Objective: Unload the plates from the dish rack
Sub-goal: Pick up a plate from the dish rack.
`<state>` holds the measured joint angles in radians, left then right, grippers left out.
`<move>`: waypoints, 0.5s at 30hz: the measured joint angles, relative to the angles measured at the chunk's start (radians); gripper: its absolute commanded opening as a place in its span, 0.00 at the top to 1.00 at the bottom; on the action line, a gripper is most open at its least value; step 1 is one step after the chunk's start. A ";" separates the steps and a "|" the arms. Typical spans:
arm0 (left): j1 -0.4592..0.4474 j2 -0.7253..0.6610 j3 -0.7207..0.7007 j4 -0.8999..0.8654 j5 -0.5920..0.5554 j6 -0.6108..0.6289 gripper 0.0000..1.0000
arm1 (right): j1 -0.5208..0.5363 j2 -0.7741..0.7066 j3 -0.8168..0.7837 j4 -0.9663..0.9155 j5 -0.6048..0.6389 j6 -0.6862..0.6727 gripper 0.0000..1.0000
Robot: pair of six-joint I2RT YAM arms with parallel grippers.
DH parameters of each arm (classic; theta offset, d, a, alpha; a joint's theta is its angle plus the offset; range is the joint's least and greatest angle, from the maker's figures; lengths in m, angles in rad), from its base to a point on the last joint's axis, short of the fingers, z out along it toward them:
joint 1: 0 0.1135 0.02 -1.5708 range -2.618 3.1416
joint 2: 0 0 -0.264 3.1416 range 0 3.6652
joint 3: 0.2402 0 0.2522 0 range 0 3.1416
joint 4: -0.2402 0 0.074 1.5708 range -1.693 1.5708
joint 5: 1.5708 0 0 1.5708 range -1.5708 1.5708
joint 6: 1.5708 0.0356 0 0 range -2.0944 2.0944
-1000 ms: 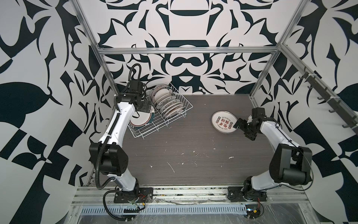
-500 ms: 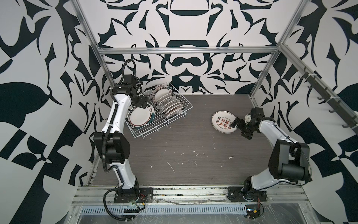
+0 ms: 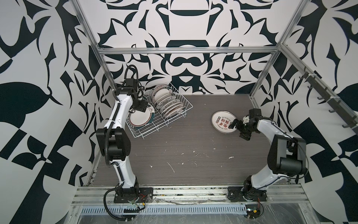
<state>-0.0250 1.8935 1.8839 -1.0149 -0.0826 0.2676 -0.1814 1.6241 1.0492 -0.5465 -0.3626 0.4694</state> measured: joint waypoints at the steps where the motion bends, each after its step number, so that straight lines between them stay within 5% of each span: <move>1: 0.001 -0.002 -0.009 0.006 0.001 0.000 0.27 | 0.000 0.000 0.000 0.001 -0.001 0.000 0.01; 15: 0.003 -0.006 -0.095 0.050 -0.018 -0.014 0.53 | 0.000 -0.002 -0.004 0.006 -0.016 -0.002 0.01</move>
<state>-0.0216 1.8877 1.7889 -0.9653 -0.1001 0.2535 -0.1814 1.6218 1.0451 -0.5407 -0.3790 0.4675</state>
